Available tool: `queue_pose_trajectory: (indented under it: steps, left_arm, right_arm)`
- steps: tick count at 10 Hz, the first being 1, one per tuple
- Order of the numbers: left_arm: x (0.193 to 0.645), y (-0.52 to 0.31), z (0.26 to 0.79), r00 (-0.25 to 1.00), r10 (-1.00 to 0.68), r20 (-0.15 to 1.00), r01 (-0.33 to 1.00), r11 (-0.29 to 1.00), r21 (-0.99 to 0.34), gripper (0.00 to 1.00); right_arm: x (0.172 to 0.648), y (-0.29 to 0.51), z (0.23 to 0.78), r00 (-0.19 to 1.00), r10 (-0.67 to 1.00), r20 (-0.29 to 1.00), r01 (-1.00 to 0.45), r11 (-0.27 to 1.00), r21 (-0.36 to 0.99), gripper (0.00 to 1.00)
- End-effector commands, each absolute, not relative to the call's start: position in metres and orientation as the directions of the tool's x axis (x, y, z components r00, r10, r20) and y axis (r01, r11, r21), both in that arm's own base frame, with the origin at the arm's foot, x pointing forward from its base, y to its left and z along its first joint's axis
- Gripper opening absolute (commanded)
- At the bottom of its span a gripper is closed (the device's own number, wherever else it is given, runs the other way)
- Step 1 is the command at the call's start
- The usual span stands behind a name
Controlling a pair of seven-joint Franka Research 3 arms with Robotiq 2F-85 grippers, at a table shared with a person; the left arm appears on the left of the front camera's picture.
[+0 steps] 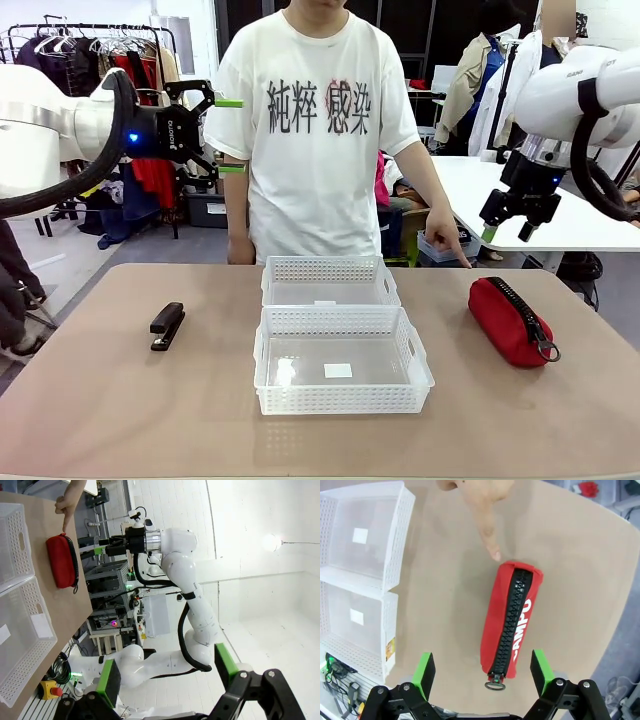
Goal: Distribute items into two baskets.
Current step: Pick up the Pencil pouch that the person points to.
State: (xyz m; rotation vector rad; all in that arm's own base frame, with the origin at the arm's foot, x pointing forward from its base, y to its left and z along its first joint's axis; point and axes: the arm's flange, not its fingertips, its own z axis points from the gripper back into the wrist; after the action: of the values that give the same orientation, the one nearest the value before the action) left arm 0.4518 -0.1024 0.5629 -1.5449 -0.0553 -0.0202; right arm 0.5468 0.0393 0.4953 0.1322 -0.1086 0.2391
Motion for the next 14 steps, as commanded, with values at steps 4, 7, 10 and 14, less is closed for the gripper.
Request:
queue_pose_trajectory:
  steps: [4,7,10,14]
  left_arm:
    - [0.452,-0.103,0.565,0.998,0.022,0.052,0.051,0.025,-0.998,1.0]
    - [0.452,-0.103,0.565,0.998,0.022,0.052,0.051,0.025,-0.998,1.0]
    - [0.452,-0.103,0.565,0.998,0.022,0.052,0.051,0.025,-0.998,1.0]
    - [0.452,-0.103,0.565,0.998,0.022,0.052,0.051,0.025,-0.998,1.0]
  right_arm:
    - [0.558,0.014,0.434,0.986,0.144,0.086,-0.147,0.988,0.039,1.0]
    - [0.546,0.018,0.405,0.991,0.123,0.057,-0.123,0.992,-0.013,1.0]
    - [0.535,0.029,0.381,0.992,0.124,0.032,-0.124,0.992,-0.017,1.0]
    - [0.533,0.035,0.369,0.988,0.152,-0.015,-0.152,0.988,-0.027,0.8]
